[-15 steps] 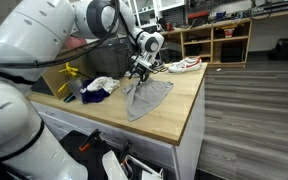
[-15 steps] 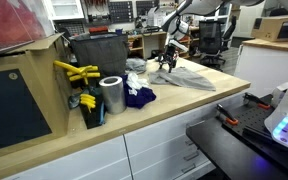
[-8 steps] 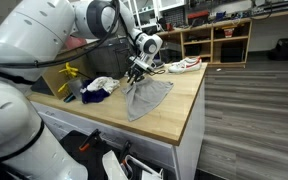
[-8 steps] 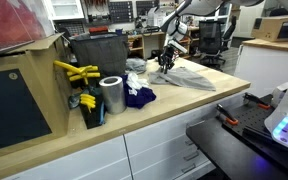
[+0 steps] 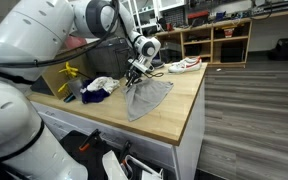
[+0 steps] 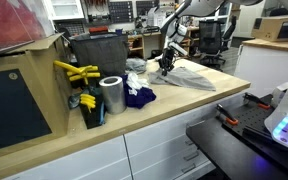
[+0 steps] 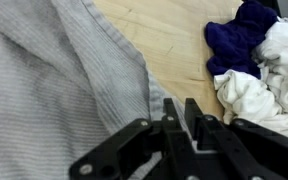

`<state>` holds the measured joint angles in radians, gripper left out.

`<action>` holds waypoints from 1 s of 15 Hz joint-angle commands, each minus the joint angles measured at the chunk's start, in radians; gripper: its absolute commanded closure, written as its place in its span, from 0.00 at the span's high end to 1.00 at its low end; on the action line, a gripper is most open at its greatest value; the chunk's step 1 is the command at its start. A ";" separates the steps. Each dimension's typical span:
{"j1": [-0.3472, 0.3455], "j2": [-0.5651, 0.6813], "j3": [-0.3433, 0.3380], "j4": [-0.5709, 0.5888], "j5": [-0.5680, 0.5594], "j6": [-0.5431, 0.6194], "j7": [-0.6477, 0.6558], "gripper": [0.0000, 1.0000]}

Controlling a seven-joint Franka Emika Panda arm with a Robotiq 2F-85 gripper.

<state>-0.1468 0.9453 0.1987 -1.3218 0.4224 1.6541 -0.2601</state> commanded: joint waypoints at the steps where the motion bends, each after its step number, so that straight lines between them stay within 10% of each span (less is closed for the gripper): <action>1: 0.010 -0.077 -0.015 -0.083 -0.005 0.013 -0.045 0.09; 6: 0.027 -0.122 -0.024 -0.129 -0.024 0.034 -0.058 0.00; 15: 0.094 -0.169 -0.064 -0.199 -0.154 0.203 -0.034 0.78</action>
<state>-0.0725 0.8317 0.1517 -1.4514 0.2909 1.7912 -0.2920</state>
